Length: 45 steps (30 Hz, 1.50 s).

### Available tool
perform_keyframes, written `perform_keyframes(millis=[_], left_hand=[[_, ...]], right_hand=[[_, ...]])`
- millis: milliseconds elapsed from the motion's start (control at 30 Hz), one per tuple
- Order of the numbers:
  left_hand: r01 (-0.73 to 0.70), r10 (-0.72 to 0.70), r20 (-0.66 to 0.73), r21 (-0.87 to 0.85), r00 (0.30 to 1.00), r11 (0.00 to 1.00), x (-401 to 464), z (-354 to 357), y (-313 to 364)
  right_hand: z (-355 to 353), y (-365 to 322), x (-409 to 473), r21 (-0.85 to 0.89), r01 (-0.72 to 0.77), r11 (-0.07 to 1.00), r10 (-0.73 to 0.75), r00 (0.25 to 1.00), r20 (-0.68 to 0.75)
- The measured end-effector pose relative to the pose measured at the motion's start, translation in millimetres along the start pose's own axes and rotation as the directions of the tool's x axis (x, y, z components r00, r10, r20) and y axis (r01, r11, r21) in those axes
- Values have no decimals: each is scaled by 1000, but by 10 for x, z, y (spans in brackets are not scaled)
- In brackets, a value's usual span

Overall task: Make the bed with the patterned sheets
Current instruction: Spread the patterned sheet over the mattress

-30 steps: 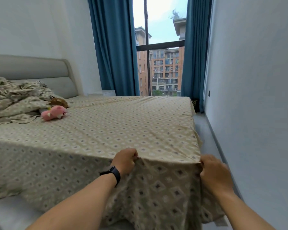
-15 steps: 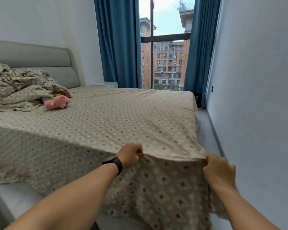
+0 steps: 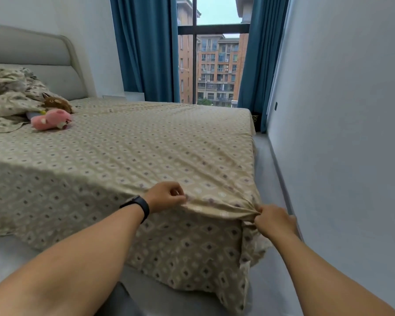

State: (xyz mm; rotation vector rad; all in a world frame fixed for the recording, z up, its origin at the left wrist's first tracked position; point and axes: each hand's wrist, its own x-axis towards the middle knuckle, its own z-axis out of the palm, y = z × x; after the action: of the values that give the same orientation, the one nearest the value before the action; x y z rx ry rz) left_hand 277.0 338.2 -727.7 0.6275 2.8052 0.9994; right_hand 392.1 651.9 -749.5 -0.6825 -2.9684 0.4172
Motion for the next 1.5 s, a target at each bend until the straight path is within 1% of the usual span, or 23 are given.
perform_keyframes(millis=[100, 167, 267, 333, 400, 500, 567, 600, 667, 700, 733, 800, 900, 967, 1067, 1133, 1200, 1233, 1300, 1367, 1400, 1433, 1500], left_hand=[[-16, 22, -168, 37, 986, 999, 41, -5, -12], [-62, 81, -177, 112, 981, 992, 77, 44, -3], [-192, 223, -123, 224, 967, 955, 131, 179, 81], [-237, 273, -110, 263, 956, 935, 155, 307, 249], [-296, 321, -56, 266, 946, 918, 145, 445, 463], [-349, 319, 155, 244, 935, 905, 116, 660, 748], [-321, 250, 282, 245, 926, 915, 103, 757, 845], [-293, 204, 325, 254, 924, 922, 107, 797, 857], [-258, 132, 360, 330, 924, 908, 131, 872, 831], [-241, 96, 358, 386, 929, 891, 143, 901, 800], [-212, 52, 355, 427, 933, 879, 156, 923, 749], [-145, -38, 360, 468, 932, 872, 185, 970, 680], [-32, -121, 294, 465, 948, 885, 206, 986, 651], [51, -153, 194, 450, 969, 892, 211, 978, 665], [127, -175, 85, 402, 981, 907, 220, 1019, 688], [167, -192, 44, 332, 980, 928, 205, 1089, 720], [193, -201, 1, 280, 980, 940, 173, 1186, 766], [203, -203, -31, 266, 979, 942, 165, 1237, 784], [229, -206, -114, 258, 972, 938, 177, 1315, 780], [251, -213, -173, 243, 962, 937, 186, 1350, 751], [248, -207, -188, 231, 960, 941, 191, 1366, 729], [241, -200, -193, 218, 960, 946, 195, 1381, 719], [222, -190, -178, 179, 965, 959, 205, 1375, 701]], right_hand=[[-84, 119, 52, 229, -86, 970, 97, 994, -41], [-79, 171, 127, 410, -151, 899, 174, 985, -18], [-27, 107, 142, 635, -343, 692, 199, 936, 289], [66, 90, 113, 626, -519, 582, 163, 828, 536], [103, 66, 115, 670, -548, 501, 119, 810, 573], [16, 97, 201, 794, -410, 449, 190, 912, 364], [-87, 153, 276, 765, -165, 623, 294, 955, -33], [-156, 171, 286, 674, -28, 738, 289, 916, -279], [-257, 141, 247, 387, 208, 898, 111, 745, -658], [-306, 97, 213, 314, 254, 915, 62, 680, -731], [-304, 60, 217, 308, 257, 916, 65, 662, -747], [-227, 111, 241, 322, 146, 935, 117, 732, -672], [10, 351, 248, 247, -233, 941, 293, 925, -243], [22, 398, 192, 99, -371, 923, 378, 924, -63], [-32, 271, 216, 122, -229, 966, 241, 967, -87], [-96, 141, 217, 213, -155, 965, 150, 988, 38], [-182, 47, 121, 221, -143, 965, 82, 962, 262], [-243, 9, 25, 170, -139, 976, 57, 909, 412], [-254, -11, -85, 25, -83, 996, 43, 728, 685], [-152, 15, -111, -51, -14, 999, 50, 575, 816], [-81, 29, -99, -25, -27, 999, 35, 541, 840], [-30, 33, -68, 34, -66, 997, 7, 540, 842], [-14, -1, -48, 157, -124, 980, -47, 617, 785]])
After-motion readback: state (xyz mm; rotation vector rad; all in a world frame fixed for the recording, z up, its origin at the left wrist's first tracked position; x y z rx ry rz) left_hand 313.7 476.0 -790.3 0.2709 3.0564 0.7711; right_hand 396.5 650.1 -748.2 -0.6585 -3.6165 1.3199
